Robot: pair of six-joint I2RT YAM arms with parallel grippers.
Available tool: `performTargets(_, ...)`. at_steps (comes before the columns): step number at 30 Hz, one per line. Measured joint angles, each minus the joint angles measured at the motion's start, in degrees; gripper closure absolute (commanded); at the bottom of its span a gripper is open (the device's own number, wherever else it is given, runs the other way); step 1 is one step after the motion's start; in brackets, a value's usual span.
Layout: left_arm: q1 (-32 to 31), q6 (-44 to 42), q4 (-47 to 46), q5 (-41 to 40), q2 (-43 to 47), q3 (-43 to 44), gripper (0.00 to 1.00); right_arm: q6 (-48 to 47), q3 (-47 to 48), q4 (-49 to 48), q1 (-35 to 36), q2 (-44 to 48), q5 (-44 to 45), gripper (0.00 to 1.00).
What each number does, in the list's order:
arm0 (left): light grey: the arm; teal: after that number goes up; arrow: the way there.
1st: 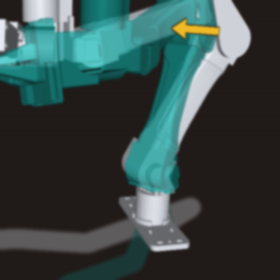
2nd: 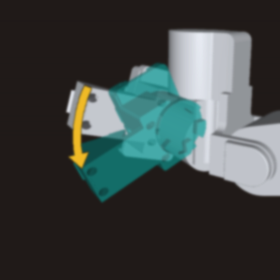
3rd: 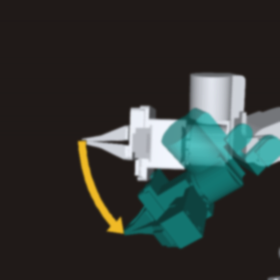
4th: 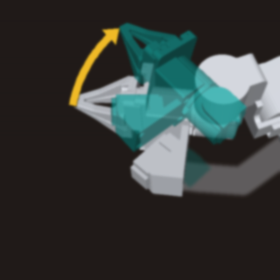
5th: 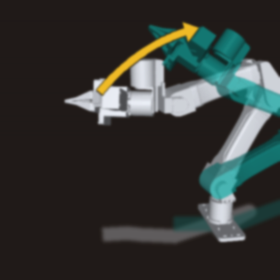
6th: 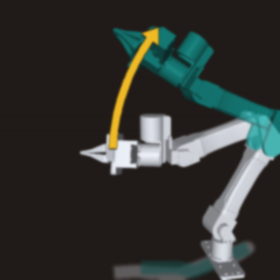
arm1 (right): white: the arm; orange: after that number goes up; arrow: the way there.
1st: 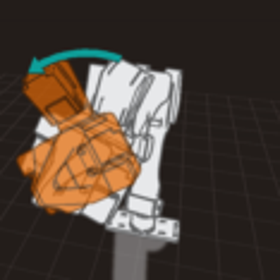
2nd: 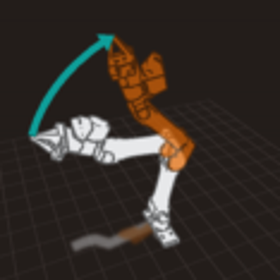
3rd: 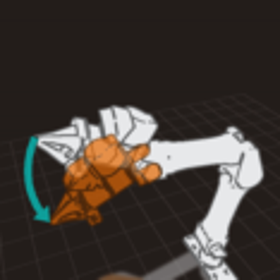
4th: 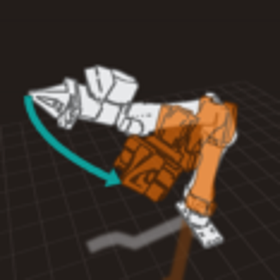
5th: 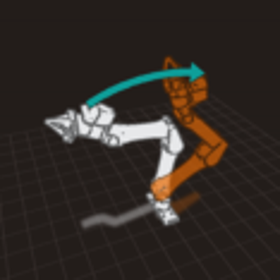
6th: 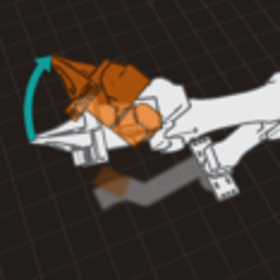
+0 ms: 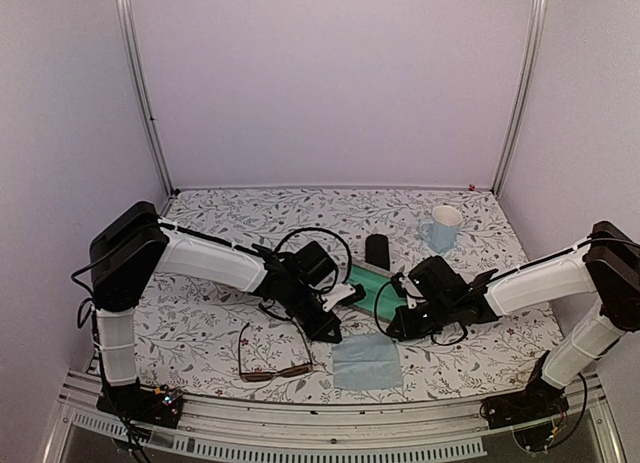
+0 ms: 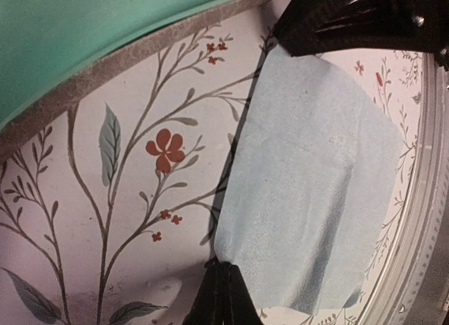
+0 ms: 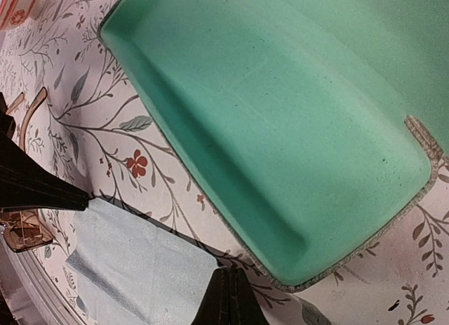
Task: Organize the sunglasses
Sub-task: Pick up the corner of the glasses cleaning cloth from the center of the board.
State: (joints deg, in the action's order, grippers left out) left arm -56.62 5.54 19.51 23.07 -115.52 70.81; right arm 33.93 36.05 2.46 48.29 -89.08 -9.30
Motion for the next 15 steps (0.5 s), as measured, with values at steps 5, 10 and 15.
performTargets(5,0.0,0.0,0.1,0.5,0.0,0.0,1.0,-0.2,0.0,0.0,-0.1,0.0,0.0,1.0)
performTargets(10,0.0,0.4,0.0,0.6,0.0,0.0,1.0,-0.4,0.0,0.1,-0.4,0.5,0.0,1.0)
performTargets(15,0.0,0.8,-0.3,0.7,0.2,0.1,1.0,-0.9,0.0,0.1,-0.4,3.5,0.0,1.0)
